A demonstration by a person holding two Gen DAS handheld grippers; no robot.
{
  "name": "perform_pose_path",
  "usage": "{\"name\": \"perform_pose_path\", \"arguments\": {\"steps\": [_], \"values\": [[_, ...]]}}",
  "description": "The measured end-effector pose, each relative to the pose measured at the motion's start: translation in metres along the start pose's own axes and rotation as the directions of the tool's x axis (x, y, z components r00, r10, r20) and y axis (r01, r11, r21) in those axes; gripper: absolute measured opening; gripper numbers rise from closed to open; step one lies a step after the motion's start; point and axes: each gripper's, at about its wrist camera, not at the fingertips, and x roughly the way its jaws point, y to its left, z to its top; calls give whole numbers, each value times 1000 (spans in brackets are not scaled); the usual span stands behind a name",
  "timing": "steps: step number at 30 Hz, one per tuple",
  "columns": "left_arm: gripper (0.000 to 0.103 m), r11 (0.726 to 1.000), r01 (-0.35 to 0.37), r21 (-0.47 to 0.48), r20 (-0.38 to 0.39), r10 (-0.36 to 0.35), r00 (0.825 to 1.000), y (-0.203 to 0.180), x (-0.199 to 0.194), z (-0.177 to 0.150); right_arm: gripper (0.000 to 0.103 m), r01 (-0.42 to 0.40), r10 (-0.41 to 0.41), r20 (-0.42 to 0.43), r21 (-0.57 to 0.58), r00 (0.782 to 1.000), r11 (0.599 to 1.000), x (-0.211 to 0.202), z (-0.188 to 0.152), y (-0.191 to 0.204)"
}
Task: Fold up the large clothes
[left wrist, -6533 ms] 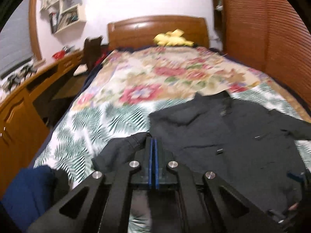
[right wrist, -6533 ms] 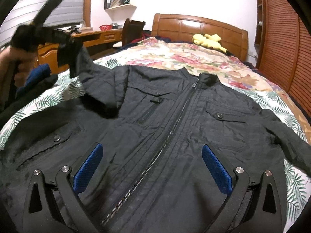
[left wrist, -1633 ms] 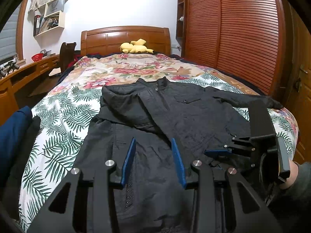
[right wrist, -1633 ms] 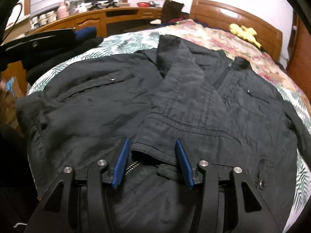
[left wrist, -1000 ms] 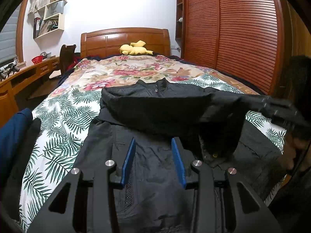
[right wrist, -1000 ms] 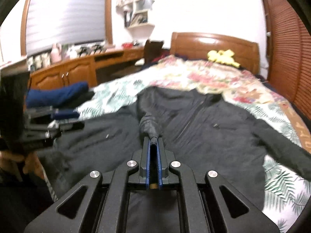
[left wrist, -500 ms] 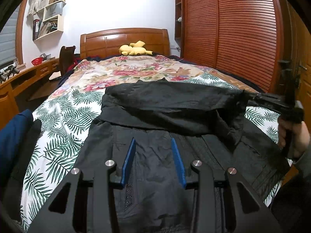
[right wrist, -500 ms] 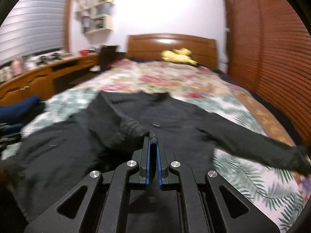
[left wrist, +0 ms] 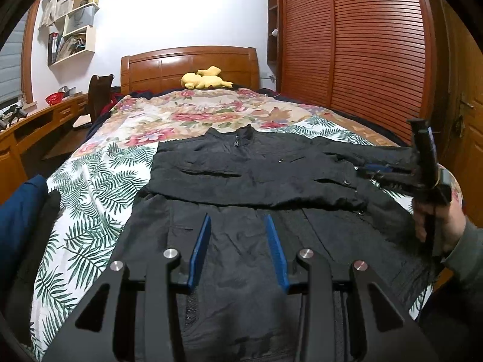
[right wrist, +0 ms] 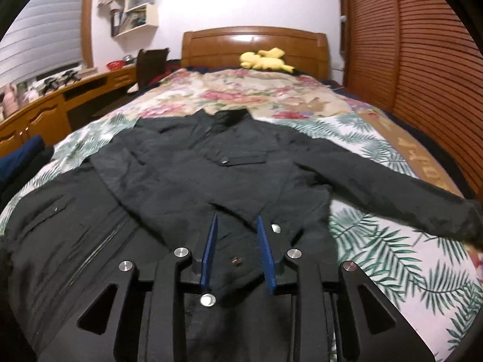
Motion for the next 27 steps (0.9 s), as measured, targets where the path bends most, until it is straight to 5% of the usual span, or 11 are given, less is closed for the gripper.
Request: {"name": "perform_pose_path", "arguments": {"steps": [5,10,27], "values": [[37,999,2,40,8,-2,1000,-14,-9,6,27,-59,55,-102,-34,993,998,29,-6,12],[37,997,10,75,19,-11,1000,-27,-9,13,27,10,-18,-228,-36,974,999,60,-17,13],[37,991,119,59,-11,-118,993,-45,96,34,30,7,-7,-223,0,975,1000,58,-22,6]]}}
